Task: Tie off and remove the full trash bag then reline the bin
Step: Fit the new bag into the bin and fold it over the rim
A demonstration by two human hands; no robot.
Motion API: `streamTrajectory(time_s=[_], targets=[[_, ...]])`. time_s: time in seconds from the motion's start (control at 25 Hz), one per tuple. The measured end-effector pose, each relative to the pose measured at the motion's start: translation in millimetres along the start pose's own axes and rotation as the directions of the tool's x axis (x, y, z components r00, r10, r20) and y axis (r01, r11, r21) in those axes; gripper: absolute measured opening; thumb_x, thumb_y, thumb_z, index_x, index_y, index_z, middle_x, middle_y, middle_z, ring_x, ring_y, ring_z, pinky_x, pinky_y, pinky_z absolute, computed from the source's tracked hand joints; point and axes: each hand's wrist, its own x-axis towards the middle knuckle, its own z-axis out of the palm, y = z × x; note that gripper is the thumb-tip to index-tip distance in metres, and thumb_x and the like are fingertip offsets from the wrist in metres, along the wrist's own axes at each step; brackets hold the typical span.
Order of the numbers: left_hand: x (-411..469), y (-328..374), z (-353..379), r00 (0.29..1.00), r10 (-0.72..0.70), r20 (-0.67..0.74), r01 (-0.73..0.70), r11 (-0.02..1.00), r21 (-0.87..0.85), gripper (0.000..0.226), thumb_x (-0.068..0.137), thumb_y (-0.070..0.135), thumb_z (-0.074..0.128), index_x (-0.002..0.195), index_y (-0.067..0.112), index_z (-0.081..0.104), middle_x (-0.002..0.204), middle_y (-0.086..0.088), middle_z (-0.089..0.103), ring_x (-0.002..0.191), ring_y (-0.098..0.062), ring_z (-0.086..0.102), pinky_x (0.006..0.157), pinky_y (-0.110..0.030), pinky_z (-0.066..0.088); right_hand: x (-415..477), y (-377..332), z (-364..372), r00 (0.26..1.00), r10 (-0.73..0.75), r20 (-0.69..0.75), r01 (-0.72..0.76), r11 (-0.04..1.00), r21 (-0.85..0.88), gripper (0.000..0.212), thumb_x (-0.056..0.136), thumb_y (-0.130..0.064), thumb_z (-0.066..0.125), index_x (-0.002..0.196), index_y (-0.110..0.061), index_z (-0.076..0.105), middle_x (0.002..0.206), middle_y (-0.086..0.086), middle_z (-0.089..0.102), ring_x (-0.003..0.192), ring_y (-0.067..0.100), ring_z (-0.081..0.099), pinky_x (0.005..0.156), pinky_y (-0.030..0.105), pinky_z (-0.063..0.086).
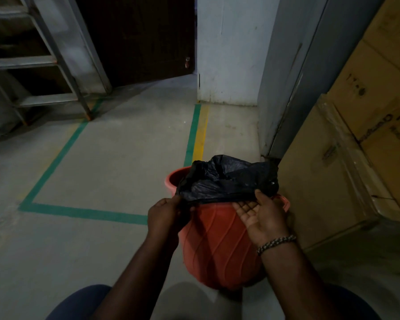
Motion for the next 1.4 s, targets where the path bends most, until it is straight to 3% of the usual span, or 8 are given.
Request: streamTrajectory(time_s=[0.16, 0.36, 0.64, 0.84, 1.0, 1.16, 1.24, 1.4], targets=[[6, -4, 1, 0.971, -0.212, 0.114, 0.238, 0.913, -0.332, 0.02, 0.088, -0.003, 0.055, 0.104, 0.003, 0.066, 0.097, -0.017, 0.067, 0.079, -0.023, 0.066, 0.062, -0.033, 0.057, 5, -1, -3, 1.0, -0.023, -0.007, 0.022, 0.999, -0.024, 0.01, 0.103, -0.017, 0.052, 0.108, -0.011, 0.06, 0.099, 0.013, 0.063, 0.09, 0.026, 0.062, 0.078, 0.045, 0.054], [9, 2, -6, 0.94, -0.25, 0.231, 0.337, 0.776, -0.533, 0.032, 0.064, 0.002, 0.034, 0.085, 0.008, 0.058, 0.092, -0.014, 0.063, 0.087, -0.029, 0.061, 0.083, -0.04, 0.052, 9, -1, -6, 1.0, -0.006, 0.0, 0.006, 1.0, -0.027, 0.008, 0.102, -0.016, 0.053, 0.101, -0.013, 0.061, 0.096, 0.011, 0.063, 0.089, 0.025, 0.063, 0.074, 0.044, 0.055], [20, 3, -9, 0.98, -0.192, 0.059, 0.2, 0.922, -0.332, 0.009, 0.094, 0.013, 0.064, 0.101, 0.014, 0.069, 0.086, -0.009, 0.072, 0.079, -0.025, 0.067, 0.067, -0.035, 0.051, 8, -9, -9, 0.999, 0.0, 0.033, 0.001, 1.0, -0.024, 0.009, 0.103, -0.013, 0.052, 0.1, -0.012, 0.06, 0.101, 0.013, 0.065, 0.093, 0.027, 0.064, 0.09, 0.05, 0.055], [32, -3, -23, 0.992, -0.113, -0.049, 0.098, 0.964, -0.249, 0.009, 0.099, 0.02, 0.061, 0.103, 0.013, 0.062, 0.095, -0.007, 0.067, 0.084, -0.022, 0.067, 0.074, -0.038, 0.057, 8, -12, -16, 0.998, 0.025, 0.064, -0.021, 0.998, -0.062, 0.009, 0.102, -0.013, 0.053, 0.103, -0.01, 0.061, 0.102, 0.014, 0.066, 0.092, 0.026, 0.066, 0.07, 0.045, 0.061], [35, -6, -19, 0.97, -0.24, -0.047, 0.205, 0.901, -0.382, 0.008, 0.102, 0.011, 0.055, 0.1, 0.009, 0.062, 0.09, -0.009, 0.065, 0.08, -0.021, 0.063, 0.065, -0.033, 0.049, 10, -15, -18, 0.997, 0.025, 0.07, -0.019, 0.997, -0.077, 0.01, 0.103, -0.014, 0.052, 0.099, -0.012, 0.061, 0.099, 0.012, 0.067, 0.09, 0.025, 0.066, 0.067, 0.042, 0.061], [47, -10, -26, 0.954, -0.297, 0.046, 0.282, 0.829, -0.483, 0.026, 0.106, 0.006, 0.04, 0.126, 0.013, 0.055, 0.119, -0.012, 0.062, 0.089, -0.022, 0.06, 0.073, -0.032, 0.049, 10, -15, -22, 0.995, 0.025, 0.094, -0.016, 0.995, -0.095, 0.01, 0.102, -0.014, 0.052, 0.099, -0.013, 0.062, 0.099, 0.012, 0.068, 0.091, 0.024, 0.066, 0.07, 0.042, 0.062], [49, -12, -28, 0.942, -0.331, 0.06, 0.319, 0.821, -0.473, 0.029, 0.107, 0.003, 0.033, 0.117, 0.014, 0.058, 0.118, -0.009, 0.059, 0.086, -0.02, 0.057, 0.078, -0.028, 0.048, 11, -18, -25, 0.994, 0.024, 0.104, -0.013, 0.994, -0.112, 0.01, 0.102, -0.014, 0.053, 0.1, -0.014, 0.063, 0.1, 0.011, 0.069, 0.092, 0.024, 0.067, 0.072, 0.041, 0.063], [48, -14, -30, 0.92, -0.391, 0.029, 0.363, 0.821, -0.44, 0.02, 0.104, 0.001, 0.043, 0.091, 0.006, 0.057, 0.085, -0.009, 0.05, 0.071, -0.016, 0.052, 0.056, -0.024, 0.051, 12, -23, -29, 0.992, 0.035, 0.12, -0.02, 0.992, -0.128, 0.01, 0.101, -0.013, 0.054, 0.103, -0.014, 0.063, 0.105, 0.012, 0.07, 0.094, 0.026, 0.067, 0.076, 0.045, 0.06]])
